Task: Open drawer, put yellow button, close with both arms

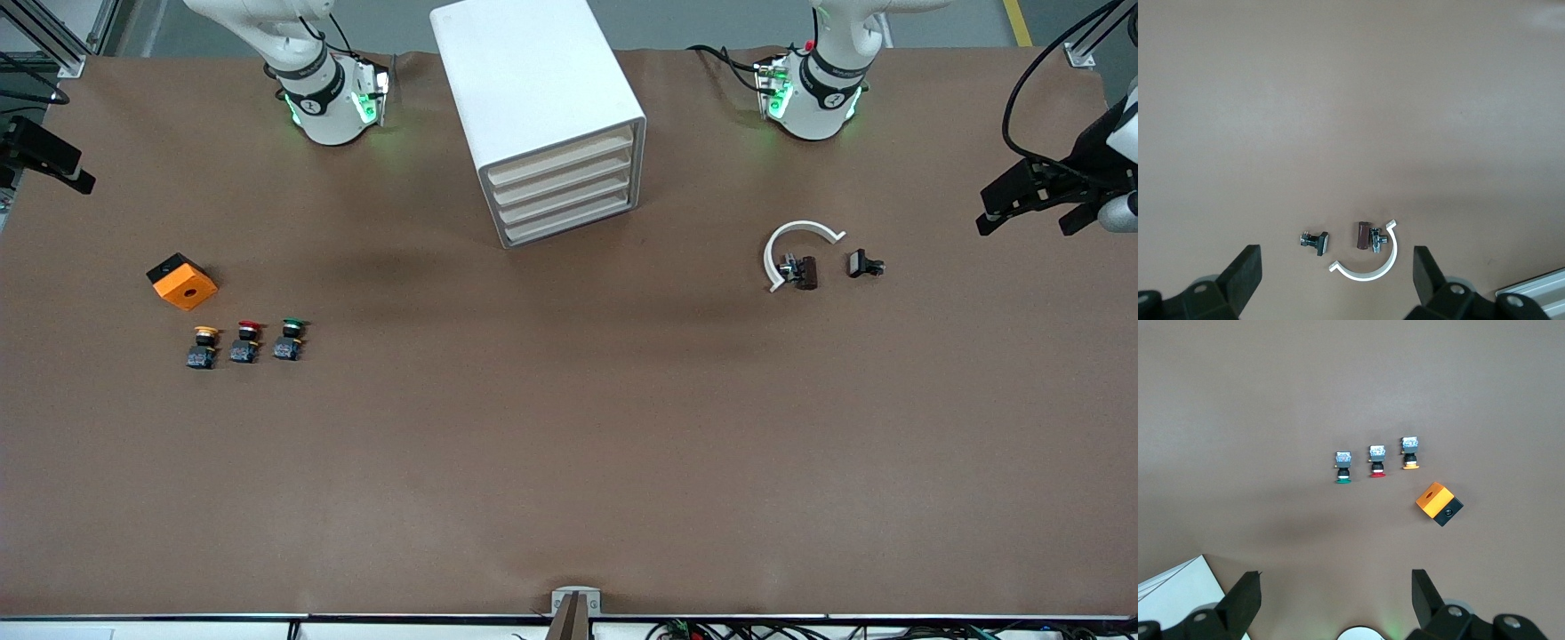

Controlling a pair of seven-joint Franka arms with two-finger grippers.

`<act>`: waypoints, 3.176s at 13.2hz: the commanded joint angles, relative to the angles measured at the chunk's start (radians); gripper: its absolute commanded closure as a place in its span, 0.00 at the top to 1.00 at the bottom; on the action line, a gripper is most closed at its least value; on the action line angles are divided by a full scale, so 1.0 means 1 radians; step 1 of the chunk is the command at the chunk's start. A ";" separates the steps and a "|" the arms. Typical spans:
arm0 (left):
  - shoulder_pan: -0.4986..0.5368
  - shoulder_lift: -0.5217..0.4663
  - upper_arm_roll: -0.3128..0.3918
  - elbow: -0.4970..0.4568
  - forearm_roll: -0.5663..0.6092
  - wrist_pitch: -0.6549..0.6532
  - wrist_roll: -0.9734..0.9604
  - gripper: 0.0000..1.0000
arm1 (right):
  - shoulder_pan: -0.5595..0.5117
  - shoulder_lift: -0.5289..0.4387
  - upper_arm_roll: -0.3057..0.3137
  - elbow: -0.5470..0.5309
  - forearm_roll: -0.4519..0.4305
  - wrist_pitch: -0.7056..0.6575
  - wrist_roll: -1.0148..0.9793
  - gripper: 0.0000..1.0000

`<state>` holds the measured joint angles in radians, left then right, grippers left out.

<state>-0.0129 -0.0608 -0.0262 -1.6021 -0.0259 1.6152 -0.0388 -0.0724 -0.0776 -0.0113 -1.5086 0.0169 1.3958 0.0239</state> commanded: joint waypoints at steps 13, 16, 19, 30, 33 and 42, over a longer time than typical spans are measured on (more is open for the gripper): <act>-0.002 0.038 -0.003 -0.005 0.006 -0.049 -0.015 1.00 | -0.013 -0.013 0.007 -0.001 0.017 0.000 -0.005 1.00; -0.004 0.052 -0.003 -0.056 0.006 -0.028 -0.015 1.00 | -0.017 -0.011 0.005 0.001 0.017 -0.003 -0.004 1.00; -0.009 0.078 -0.017 -0.120 0.006 0.041 -0.016 1.00 | -0.024 -0.004 0.002 0.002 0.015 -0.009 -0.004 1.00; -0.044 0.285 -0.164 -0.219 0.015 0.343 -0.385 1.00 | -0.058 0.113 -0.001 0.025 0.003 0.063 -0.025 1.00; -0.099 0.334 -0.163 -0.214 0.018 0.403 -0.542 1.00 | -0.070 0.162 -0.001 0.025 0.002 0.080 -0.032 1.00; -0.288 0.446 -0.164 -0.141 0.012 0.400 -1.161 1.00 | -0.193 0.318 -0.001 -0.025 0.000 0.276 -0.151 1.00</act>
<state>-0.2632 0.3591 -0.1911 -1.7811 -0.0257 2.0206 -1.0342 -0.2385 0.2328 -0.0257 -1.5192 0.0153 1.6459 -0.1007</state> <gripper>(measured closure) 0.000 0.000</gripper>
